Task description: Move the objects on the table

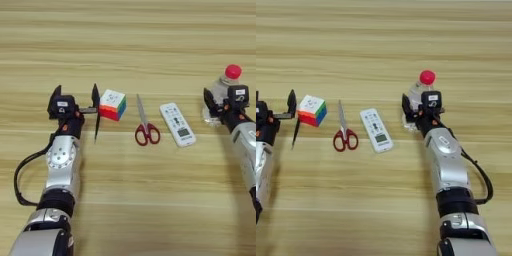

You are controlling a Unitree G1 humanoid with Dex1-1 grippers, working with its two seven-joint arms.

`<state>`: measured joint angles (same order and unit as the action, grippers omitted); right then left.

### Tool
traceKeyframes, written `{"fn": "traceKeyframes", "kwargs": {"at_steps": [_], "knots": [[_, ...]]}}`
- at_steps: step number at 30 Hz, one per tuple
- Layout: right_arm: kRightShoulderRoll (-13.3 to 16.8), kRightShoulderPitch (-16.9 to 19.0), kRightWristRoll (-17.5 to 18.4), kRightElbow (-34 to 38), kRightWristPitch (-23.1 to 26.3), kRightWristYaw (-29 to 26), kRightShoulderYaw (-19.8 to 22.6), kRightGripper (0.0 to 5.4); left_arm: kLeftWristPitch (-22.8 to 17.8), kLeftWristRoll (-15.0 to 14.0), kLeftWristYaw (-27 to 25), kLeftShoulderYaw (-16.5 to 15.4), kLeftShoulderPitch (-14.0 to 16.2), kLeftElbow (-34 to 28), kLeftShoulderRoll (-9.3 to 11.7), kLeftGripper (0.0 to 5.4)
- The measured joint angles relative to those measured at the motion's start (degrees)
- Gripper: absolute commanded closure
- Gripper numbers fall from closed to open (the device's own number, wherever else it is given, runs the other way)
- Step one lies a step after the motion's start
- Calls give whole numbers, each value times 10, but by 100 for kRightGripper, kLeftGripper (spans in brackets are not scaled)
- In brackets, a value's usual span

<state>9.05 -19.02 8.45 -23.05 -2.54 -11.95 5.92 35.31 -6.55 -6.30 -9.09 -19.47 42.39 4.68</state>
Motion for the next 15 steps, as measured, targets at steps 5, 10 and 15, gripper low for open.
{"fn": "traceKeyframes", "kwargs": {"at_steps": [5,10,15], "knots": [[-5,7,-1,10,1,-1,-9,217,0,0,0,1,0,0,0,0],[-8,15,-1,19,1,-4,-16,217,0,0,1,1,0,0,0,0],[-12,17,-1,21,2,-9,-20,217,0,0,1,3,0,0,0,0]]}}
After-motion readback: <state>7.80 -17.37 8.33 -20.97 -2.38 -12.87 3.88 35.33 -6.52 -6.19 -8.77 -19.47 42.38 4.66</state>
